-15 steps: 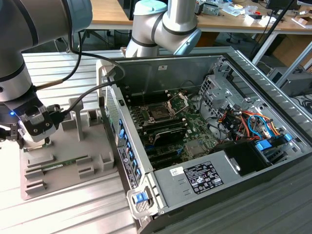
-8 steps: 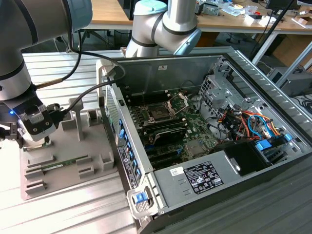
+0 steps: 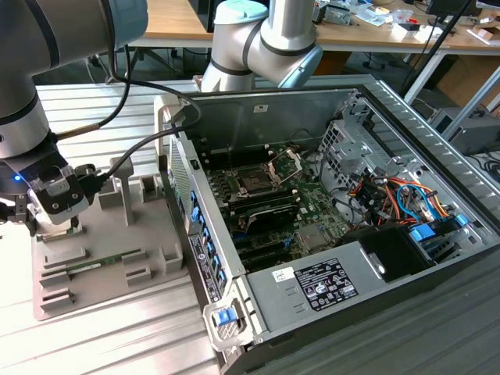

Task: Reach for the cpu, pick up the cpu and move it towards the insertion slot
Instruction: 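Pick up the cpu and move it towards the insertion slot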

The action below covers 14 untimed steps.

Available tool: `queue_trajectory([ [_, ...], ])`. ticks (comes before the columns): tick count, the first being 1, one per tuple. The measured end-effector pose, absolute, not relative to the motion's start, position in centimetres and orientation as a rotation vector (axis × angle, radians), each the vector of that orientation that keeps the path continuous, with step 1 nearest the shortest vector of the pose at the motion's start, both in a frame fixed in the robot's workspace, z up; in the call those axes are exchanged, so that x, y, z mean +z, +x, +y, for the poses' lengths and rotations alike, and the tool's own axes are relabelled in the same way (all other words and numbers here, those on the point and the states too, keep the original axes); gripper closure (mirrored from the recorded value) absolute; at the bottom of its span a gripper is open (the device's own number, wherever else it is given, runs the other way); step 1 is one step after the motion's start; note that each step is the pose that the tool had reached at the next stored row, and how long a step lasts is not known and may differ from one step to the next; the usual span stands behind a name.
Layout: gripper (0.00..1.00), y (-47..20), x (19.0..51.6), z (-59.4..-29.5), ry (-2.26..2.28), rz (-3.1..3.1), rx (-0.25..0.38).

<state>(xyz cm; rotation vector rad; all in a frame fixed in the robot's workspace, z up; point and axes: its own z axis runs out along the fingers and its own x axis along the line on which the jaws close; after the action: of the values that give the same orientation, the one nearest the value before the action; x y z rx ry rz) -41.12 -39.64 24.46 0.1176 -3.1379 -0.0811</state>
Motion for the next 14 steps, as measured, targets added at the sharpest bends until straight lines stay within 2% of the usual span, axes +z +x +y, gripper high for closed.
queue_trajectory([
  [14, 0.45, -41.1, 25.01, -39.64, 0.118, -3.138, -0.081],
])
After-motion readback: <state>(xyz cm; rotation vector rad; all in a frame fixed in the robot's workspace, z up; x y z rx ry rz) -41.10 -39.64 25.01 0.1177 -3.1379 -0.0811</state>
